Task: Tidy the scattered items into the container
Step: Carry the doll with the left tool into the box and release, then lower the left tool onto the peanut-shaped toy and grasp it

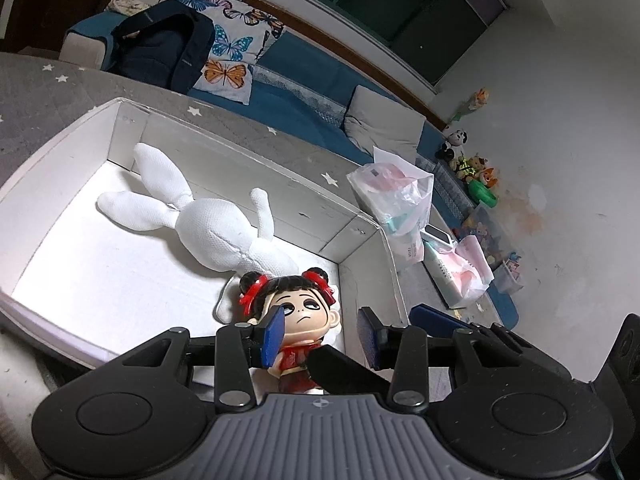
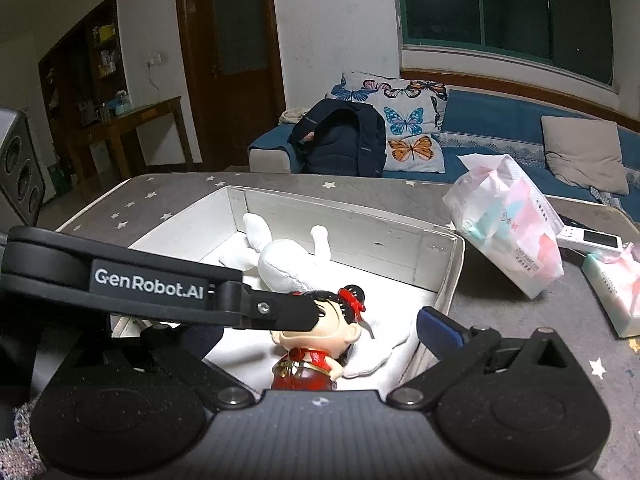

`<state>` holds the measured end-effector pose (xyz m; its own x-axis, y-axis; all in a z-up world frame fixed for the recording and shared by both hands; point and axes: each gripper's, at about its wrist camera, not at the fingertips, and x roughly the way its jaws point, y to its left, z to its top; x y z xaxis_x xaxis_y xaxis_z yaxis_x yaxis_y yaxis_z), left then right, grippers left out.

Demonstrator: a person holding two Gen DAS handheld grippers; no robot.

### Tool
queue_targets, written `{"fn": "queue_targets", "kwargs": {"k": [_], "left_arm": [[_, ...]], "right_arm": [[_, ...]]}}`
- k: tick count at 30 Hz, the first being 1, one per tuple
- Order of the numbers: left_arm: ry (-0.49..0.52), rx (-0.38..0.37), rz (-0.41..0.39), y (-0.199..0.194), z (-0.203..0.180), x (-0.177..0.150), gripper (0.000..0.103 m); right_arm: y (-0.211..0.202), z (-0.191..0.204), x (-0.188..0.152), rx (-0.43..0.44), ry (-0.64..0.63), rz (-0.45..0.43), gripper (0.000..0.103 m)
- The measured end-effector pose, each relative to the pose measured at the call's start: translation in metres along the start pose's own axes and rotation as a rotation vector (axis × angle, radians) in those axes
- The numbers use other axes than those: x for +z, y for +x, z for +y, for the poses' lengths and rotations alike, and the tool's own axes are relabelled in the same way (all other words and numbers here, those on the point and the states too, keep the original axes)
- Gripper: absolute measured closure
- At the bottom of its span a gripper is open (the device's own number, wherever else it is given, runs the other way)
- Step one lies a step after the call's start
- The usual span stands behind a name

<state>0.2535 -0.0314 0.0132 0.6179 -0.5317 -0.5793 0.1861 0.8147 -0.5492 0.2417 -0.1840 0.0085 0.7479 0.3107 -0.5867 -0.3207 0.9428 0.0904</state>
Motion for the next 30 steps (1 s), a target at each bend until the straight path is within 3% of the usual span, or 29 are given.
{"fn": "queue_targets", "kwargs": {"k": [15, 30], "left_arm": [[0.046, 0.026, -0.076, -0.063, -0.008, -0.027, 0.06], [0.06, 0.112, -0.14, -0.137, 0.011, -0.082, 0.06]], "right_arm": [[-0.05, 0.009, -0.026, 0.07, 0.018, -0.071, 0.0], [-0.077, 0.032, -0.071, 0.155, 0.022, -0.021, 0.0]]}}
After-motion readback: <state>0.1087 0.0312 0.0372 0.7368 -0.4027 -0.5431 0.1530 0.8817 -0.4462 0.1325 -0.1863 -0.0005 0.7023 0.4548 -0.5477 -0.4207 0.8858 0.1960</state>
